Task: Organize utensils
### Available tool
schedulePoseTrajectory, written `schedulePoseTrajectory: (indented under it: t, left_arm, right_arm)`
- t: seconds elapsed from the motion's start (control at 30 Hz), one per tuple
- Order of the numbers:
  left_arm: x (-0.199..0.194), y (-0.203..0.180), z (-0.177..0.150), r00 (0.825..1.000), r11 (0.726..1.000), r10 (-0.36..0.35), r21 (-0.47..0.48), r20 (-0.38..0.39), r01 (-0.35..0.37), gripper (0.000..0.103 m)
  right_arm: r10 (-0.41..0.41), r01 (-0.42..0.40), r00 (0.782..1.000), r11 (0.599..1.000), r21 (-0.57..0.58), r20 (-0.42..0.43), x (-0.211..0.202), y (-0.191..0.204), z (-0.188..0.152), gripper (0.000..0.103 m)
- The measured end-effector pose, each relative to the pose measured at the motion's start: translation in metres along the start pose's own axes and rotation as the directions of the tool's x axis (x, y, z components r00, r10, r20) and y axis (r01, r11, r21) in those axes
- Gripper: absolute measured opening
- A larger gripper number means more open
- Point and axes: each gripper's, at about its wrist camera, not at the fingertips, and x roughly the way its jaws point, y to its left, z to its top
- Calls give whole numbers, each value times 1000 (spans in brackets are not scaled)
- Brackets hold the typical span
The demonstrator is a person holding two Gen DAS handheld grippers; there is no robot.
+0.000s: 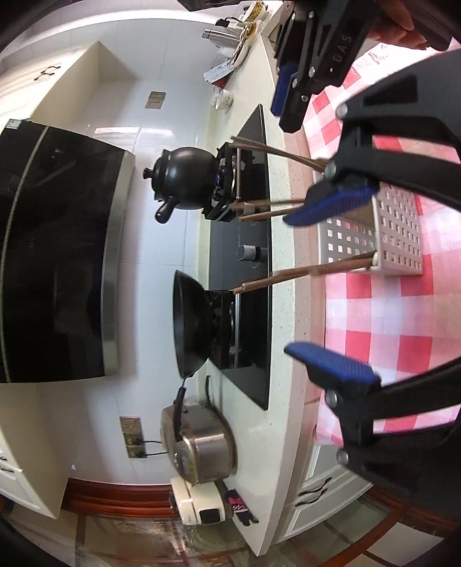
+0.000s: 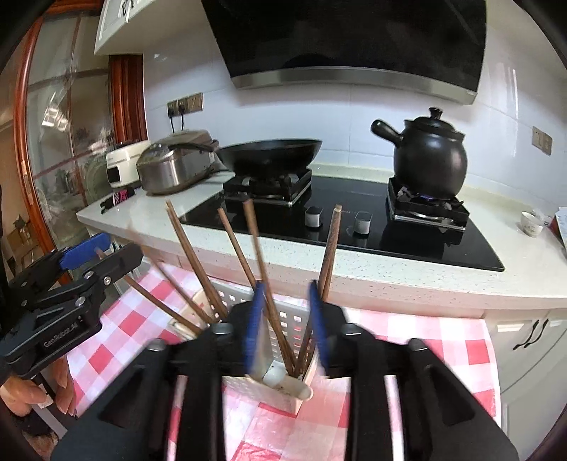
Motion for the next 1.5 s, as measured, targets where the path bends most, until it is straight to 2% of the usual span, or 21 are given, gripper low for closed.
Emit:
schedulePoseTrajectory:
  t: [0.07, 0.23, 0.43, 0.5, 0.7, 0.77, 0.9, 1.13, 1.33, 1.5]
  left_arm:
    - [-16, 2, 0, 1000, 1000, 9, 10, 26, -9, 84]
    - [-48, 5, 2, 998, 1000, 16, 21, 68, -17, 98]
    - [-81, 4, -2, 996, 999, -3, 36, 84, 0, 98]
    - [-91, 3, -8, 996, 999, -8, 39, 86, 4, 98]
    - [-109, -2, -23, 994, 999, -18, 43, 106, 13, 98]
    - [-113, -1, -29, 993, 999, -43, 38, 107, 39, 98]
    - [-114, 2, -37, 990, 994, -102, 48, 96, 98, 98]
    - [-110, -6, -59, 990, 985, -137, 110, 45, 131, 98]
    - [-105, -5, -75, 981, 979, -191, 70, 7, 190, 98]
    - [-102, -8, -81, 979, 977, -205, 61, -16, 205, 98]
  right_arm:
    - [0, -1, 1000, 1000, 8, 18, -12, 0, -2, 36]
    - [-13, 11, 999, 1000, 28, 52, -42, 1, -10, 42]
    - [-17, 12, 994, 999, 45, 109, -78, 5, -18, 58]
    - [-20, 14, 991, 999, 45, 133, -90, 9, -21, 66]
    - [-30, 25, 982, 999, 28, 186, -116, 20, -36, 75]
    - [-27, 23, 981, 1000, 20, 191, -121, 21, -40, 77]
    - [32, -34, 980, 999, 8, 195, -126, 18, -53, 83]
    - [92, -93, 979, 996, -3, 180, -121, 12, -76, 84]
    - [99, -96, 979, 995, -24, 178, -114, 13, -94, 84]
    - [89, -87, 982, 996, -21, 169, -107, 11, -102, 84]
